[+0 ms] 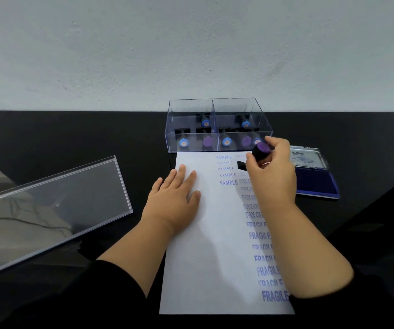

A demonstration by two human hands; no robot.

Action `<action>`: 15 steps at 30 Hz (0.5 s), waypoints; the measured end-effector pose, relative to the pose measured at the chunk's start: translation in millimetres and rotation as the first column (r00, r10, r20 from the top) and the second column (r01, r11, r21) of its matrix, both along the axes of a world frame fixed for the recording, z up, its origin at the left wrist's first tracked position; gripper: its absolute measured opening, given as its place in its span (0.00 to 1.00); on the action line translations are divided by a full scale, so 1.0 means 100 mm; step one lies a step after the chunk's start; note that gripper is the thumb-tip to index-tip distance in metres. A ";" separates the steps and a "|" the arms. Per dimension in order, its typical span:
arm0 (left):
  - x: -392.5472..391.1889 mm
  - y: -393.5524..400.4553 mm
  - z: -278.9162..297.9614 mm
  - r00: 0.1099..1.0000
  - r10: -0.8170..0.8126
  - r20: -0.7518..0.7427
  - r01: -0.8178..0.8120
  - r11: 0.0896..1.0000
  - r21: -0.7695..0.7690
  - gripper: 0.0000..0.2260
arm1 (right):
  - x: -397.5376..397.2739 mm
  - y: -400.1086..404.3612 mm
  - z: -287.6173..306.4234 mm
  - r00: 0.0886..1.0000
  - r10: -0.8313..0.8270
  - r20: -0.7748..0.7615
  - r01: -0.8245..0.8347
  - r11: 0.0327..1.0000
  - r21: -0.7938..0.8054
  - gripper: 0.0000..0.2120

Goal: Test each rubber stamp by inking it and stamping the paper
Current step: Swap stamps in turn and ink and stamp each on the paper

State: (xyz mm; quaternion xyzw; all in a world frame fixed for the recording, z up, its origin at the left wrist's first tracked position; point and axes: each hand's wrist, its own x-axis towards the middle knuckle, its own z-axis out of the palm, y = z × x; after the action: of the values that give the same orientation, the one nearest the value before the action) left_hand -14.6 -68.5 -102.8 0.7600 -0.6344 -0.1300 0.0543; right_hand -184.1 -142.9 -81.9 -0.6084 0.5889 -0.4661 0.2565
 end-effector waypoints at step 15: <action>0.04 -0.10 0.16 0.835 0.217 -0.506 -0.319 0.940 -0.123 0.22 | 0.17 0.04 0.22 0.976 0.191 0.108 -0.181 0.979 -0.094 0.14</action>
State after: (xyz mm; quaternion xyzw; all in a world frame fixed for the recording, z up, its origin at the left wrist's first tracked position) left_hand -10.2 -78.4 -87.0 0.7749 -0.4969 -0.2422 0.3064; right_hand -166.8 -139.2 -60.2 -0.6428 0.4934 -0.4989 0.3075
